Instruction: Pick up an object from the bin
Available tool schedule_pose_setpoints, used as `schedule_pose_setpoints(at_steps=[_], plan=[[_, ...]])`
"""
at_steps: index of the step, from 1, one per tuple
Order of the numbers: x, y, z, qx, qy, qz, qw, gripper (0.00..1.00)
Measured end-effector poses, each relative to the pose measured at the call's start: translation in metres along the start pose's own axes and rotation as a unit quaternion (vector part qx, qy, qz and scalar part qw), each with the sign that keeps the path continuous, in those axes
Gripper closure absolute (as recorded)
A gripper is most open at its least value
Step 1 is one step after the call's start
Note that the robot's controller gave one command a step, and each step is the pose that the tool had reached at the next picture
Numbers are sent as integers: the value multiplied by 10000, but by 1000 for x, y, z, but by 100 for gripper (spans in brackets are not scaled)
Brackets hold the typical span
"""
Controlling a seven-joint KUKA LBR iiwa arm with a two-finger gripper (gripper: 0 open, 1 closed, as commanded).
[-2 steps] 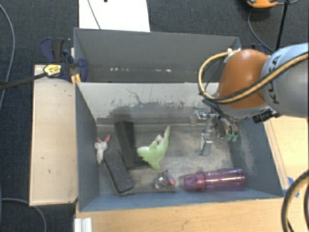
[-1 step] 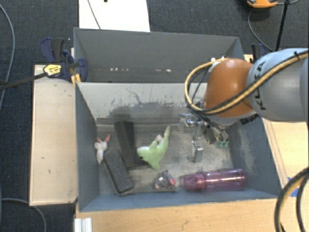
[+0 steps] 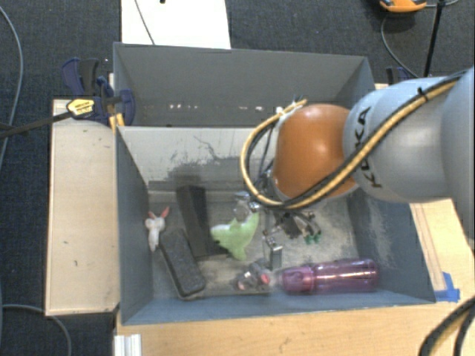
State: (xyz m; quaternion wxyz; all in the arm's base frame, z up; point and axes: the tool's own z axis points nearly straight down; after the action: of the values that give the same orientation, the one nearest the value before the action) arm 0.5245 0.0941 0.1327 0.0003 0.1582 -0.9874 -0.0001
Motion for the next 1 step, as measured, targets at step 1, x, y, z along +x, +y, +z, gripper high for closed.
schedule_pose_setpoints(at_steps=[1], plan=[[-23,14,1,8,-49,-11,10000,0]])
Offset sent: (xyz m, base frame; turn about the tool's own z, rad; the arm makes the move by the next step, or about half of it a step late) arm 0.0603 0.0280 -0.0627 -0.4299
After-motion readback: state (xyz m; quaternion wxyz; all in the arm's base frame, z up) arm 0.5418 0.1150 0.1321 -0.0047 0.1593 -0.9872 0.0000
